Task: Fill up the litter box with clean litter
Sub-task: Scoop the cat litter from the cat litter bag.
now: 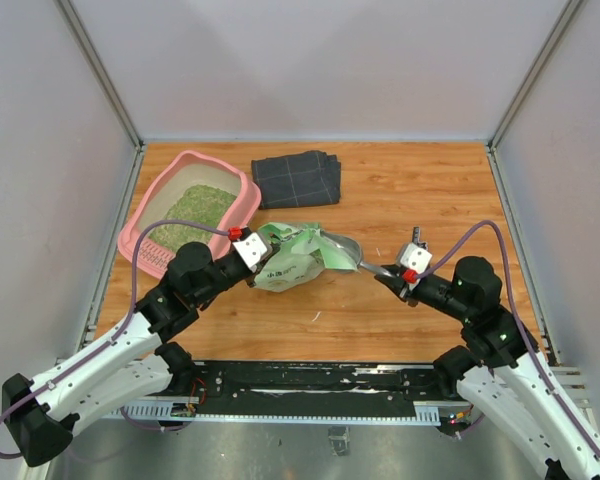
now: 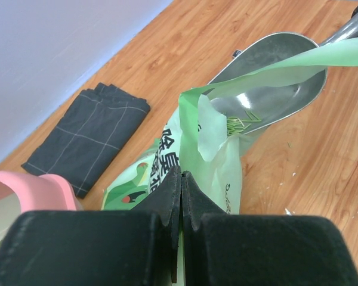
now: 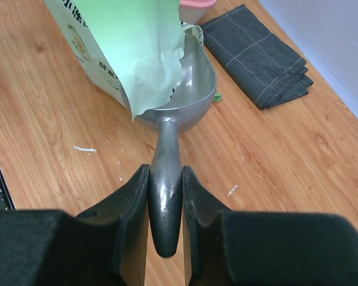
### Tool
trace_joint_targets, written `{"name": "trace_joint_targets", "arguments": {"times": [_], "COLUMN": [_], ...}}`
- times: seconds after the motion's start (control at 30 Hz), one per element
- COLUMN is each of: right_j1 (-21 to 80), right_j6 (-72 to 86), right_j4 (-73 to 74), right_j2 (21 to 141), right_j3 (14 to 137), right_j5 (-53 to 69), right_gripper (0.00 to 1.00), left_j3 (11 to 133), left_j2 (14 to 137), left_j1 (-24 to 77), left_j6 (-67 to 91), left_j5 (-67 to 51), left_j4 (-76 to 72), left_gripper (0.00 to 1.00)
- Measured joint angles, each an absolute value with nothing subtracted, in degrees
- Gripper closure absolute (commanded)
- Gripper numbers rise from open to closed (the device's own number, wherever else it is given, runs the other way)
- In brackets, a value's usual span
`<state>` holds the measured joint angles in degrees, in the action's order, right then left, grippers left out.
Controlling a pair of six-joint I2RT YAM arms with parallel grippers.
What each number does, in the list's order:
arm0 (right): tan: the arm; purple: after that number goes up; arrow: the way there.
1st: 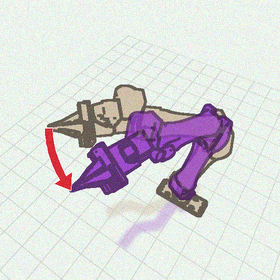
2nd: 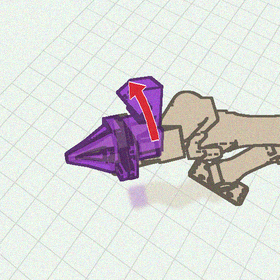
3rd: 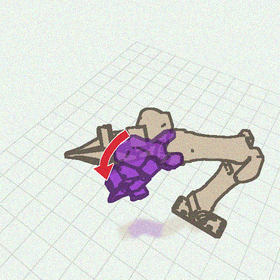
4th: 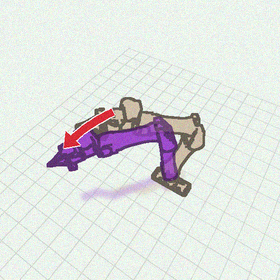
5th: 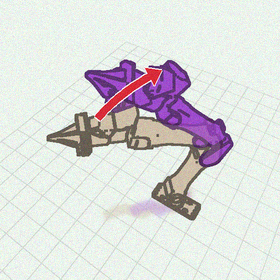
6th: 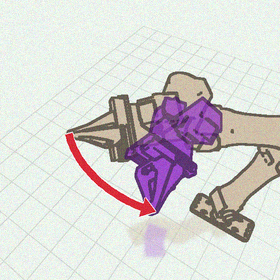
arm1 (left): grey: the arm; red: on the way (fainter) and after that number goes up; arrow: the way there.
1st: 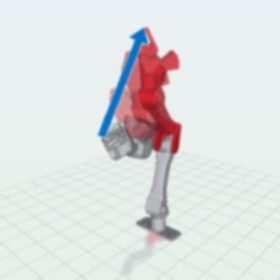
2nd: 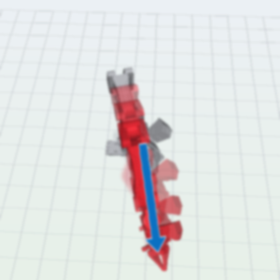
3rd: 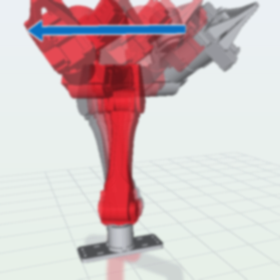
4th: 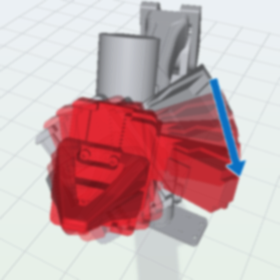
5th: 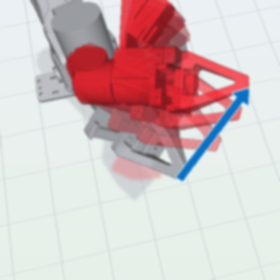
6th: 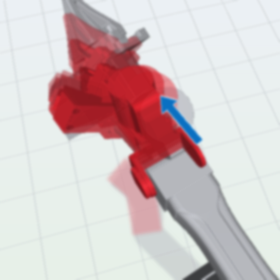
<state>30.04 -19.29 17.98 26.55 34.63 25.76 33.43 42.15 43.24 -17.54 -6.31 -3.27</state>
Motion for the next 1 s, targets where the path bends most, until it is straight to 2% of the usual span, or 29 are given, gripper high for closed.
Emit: {"name": "trace_joint_targets", "arguments": {"times": [1.0], "right_j1": [30.0], "right_j6": [-19.5], "right_j4": [26.0], "right_j2": [17.0], "right_j3": [36.2], "right_j5": [22.7], "right_gripper": [0.99], "left_j3": [34.7], "left_j2": [42.9], "left_j1": [43.2], "left_j6": [-16.1], "left_j5": [-2.0], "left_j4": [-4.3], "left_gripper": [1.00]}}
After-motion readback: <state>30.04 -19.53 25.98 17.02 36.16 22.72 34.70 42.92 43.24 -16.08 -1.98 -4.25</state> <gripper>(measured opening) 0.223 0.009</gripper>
